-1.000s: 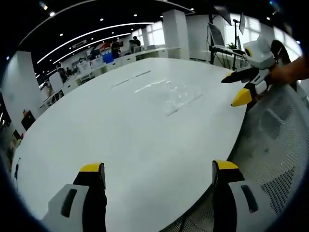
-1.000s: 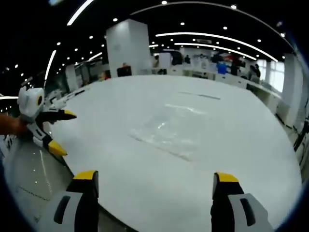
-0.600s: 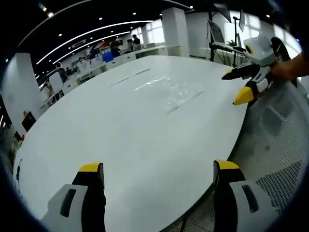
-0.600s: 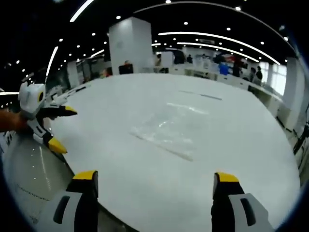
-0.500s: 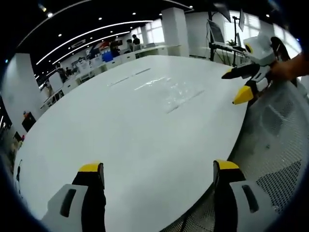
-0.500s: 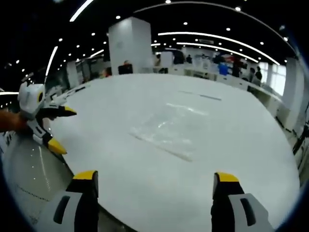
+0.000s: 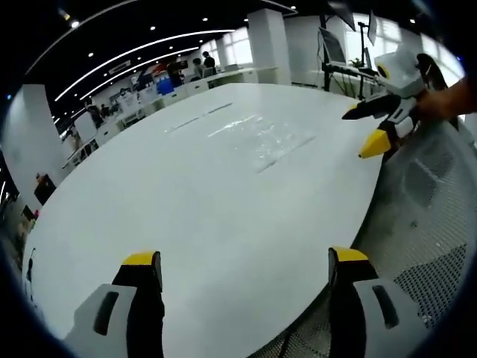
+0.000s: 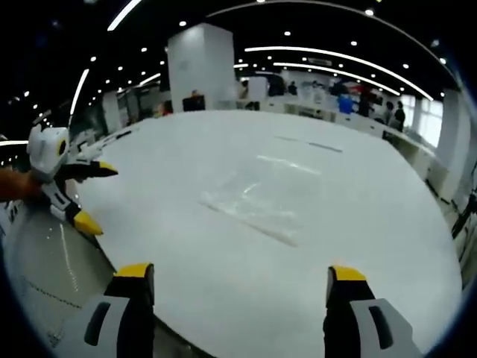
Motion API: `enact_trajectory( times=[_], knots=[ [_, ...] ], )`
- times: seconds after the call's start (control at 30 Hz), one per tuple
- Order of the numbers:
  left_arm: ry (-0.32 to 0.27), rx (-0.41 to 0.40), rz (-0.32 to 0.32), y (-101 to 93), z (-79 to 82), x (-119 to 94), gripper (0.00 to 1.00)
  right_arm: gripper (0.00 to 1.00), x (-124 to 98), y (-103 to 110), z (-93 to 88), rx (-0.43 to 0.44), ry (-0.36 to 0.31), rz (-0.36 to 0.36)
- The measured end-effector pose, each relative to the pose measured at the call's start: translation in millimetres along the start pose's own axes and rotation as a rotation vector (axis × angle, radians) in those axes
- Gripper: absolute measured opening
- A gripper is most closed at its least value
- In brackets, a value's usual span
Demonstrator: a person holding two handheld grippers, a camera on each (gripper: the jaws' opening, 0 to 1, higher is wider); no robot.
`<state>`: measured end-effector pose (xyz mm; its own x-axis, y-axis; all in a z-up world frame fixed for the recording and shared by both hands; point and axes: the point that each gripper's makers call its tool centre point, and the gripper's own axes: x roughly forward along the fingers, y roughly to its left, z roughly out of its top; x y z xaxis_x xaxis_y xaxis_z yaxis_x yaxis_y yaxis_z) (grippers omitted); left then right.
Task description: Open the resealable bag by pulling the two sides of the seal apart until the entire bag opening is separated and visibly accessible.
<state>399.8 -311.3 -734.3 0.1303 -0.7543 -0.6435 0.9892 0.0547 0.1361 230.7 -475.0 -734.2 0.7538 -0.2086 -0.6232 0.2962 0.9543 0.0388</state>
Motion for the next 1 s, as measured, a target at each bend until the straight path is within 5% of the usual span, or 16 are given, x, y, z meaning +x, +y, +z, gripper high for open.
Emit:
enact_trajectory(
  times=[1.0],
  knots=[
    [0.016,-0.012,0.010,1.1,-2.7,-0.8,0.93,0.94,-1.5,0.0,-5.7,-0.018,0.029,-0.008]
  ],
)
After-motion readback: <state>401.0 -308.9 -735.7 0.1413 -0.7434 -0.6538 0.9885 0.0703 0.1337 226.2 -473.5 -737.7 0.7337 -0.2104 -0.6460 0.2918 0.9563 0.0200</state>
